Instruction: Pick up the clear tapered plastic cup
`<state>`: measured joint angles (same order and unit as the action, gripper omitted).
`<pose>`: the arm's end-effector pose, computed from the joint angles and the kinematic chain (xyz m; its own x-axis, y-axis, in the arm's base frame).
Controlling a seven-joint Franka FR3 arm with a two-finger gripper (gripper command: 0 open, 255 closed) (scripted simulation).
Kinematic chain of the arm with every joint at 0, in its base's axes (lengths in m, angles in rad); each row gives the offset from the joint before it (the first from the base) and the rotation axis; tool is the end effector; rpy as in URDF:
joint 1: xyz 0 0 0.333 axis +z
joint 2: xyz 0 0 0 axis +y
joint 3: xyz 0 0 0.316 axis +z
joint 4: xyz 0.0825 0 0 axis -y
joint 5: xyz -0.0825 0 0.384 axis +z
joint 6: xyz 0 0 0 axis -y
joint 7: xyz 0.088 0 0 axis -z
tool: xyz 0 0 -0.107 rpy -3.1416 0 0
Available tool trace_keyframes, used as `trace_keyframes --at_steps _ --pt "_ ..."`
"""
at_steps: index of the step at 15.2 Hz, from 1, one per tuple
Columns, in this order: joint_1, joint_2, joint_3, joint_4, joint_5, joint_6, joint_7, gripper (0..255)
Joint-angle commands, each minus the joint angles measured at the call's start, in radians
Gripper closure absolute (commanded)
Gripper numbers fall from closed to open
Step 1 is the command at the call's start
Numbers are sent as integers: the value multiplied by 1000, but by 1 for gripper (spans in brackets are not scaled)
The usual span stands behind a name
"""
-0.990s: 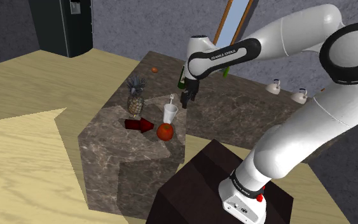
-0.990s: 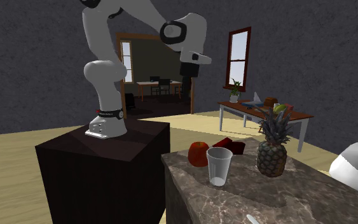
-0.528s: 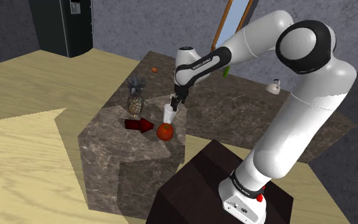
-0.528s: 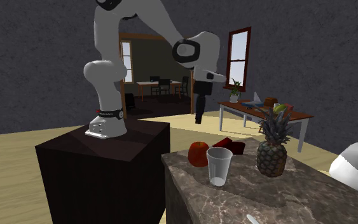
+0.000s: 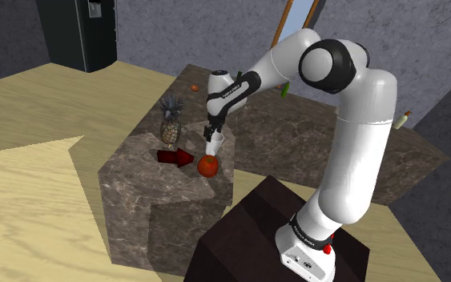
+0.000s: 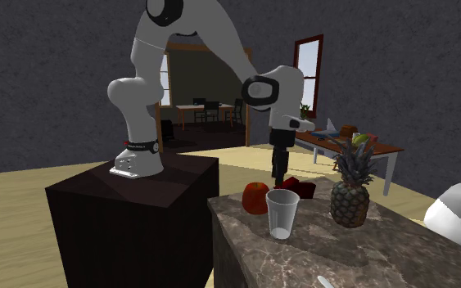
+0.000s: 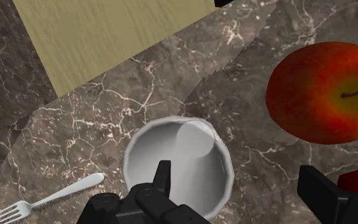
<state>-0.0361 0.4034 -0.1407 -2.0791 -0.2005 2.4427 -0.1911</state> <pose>0.5754 -0.1022 0.2301 0.9813 0.1721 -0.0865 0.1844 -0.9693 0.1628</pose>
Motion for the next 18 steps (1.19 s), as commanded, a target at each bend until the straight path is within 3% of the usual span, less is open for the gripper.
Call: trace_keyframes --at_steps 1,10,11,18 --pt "-5 59 1 51 2 15 -3 0" --pt "-7 143 1 60 0 88 10 0" --pt "-7 142 1 60 0 88 10 255" --pt "-7 143 1 61 0 88 10 255"
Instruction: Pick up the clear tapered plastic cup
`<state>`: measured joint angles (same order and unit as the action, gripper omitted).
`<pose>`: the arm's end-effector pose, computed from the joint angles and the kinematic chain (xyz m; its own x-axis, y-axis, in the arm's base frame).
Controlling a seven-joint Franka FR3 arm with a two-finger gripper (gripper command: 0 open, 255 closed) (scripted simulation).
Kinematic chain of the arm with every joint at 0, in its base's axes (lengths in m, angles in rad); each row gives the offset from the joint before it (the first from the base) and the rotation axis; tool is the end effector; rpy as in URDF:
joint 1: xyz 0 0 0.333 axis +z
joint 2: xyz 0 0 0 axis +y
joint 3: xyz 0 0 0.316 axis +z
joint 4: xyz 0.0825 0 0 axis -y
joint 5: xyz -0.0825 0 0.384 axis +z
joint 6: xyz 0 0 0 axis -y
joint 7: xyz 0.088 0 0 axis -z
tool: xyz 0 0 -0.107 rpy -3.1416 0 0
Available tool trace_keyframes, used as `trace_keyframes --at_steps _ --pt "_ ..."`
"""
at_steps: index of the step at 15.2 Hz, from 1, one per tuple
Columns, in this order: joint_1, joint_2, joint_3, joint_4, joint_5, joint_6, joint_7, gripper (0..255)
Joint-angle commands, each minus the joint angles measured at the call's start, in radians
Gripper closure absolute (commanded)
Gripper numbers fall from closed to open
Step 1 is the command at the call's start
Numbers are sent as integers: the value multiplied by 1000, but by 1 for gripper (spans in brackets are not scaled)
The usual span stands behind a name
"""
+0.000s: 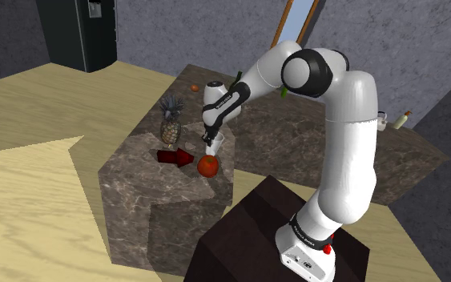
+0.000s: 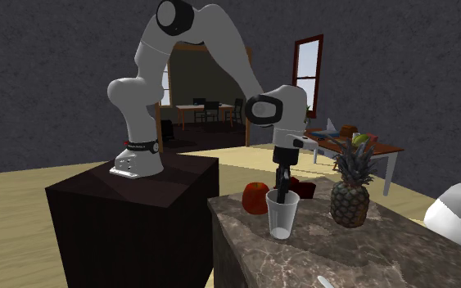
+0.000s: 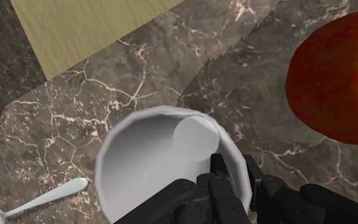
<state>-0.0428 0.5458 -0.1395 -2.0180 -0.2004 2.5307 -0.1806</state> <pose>0.5890 -0.1057 0.1765 0.9812 0.1753 -0.0810 0.1868 -0.9679 0.1681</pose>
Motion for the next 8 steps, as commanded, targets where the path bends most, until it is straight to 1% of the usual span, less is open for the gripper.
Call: trace_keyframes --at_steps 1,8 --pt "0 1 0 0 0 0 0 255" --pt "1 -66 0 -10 2 -57 -11 255"
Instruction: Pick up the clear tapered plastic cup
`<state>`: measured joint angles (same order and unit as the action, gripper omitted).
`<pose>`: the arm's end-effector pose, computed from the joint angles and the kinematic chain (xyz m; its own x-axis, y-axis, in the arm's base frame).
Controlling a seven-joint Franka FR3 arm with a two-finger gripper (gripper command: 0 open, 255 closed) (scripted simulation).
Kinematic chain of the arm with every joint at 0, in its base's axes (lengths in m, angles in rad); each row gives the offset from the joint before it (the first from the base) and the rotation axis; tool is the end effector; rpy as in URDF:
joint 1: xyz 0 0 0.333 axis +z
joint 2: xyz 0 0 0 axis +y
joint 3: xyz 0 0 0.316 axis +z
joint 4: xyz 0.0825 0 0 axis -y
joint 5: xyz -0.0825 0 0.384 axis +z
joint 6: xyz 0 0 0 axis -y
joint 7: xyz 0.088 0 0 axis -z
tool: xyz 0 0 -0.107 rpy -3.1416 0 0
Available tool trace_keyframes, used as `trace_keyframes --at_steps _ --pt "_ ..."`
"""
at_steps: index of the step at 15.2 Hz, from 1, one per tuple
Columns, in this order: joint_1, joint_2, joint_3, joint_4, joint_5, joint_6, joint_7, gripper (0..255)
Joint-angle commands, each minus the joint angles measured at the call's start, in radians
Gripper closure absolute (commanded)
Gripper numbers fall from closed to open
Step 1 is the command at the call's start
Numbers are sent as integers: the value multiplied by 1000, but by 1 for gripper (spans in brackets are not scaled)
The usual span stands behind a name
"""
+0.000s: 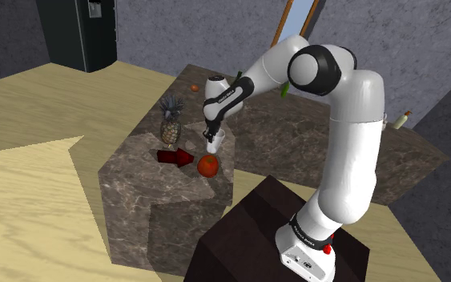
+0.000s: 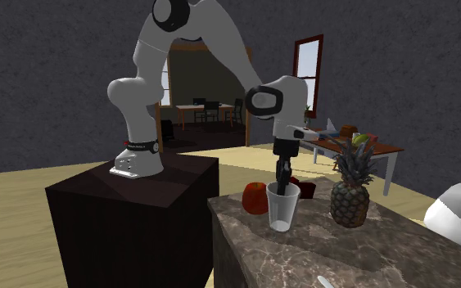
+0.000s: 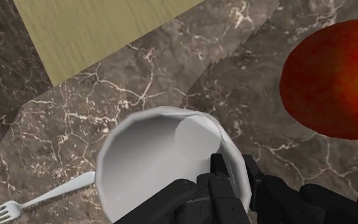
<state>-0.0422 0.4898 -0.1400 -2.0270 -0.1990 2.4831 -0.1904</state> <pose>0.5883 -0.1064 0.2025 0.9812 0.1747 -0.0822 0.1864 -0.9680 0.1679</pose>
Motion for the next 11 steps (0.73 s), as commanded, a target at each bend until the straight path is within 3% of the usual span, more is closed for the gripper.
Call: trace_keyframes --at_steps 1,11 --pt "1 -21 0 -1 1 -20 -3 255" --pt "4 -103 0 2 4 -104 -18 255"
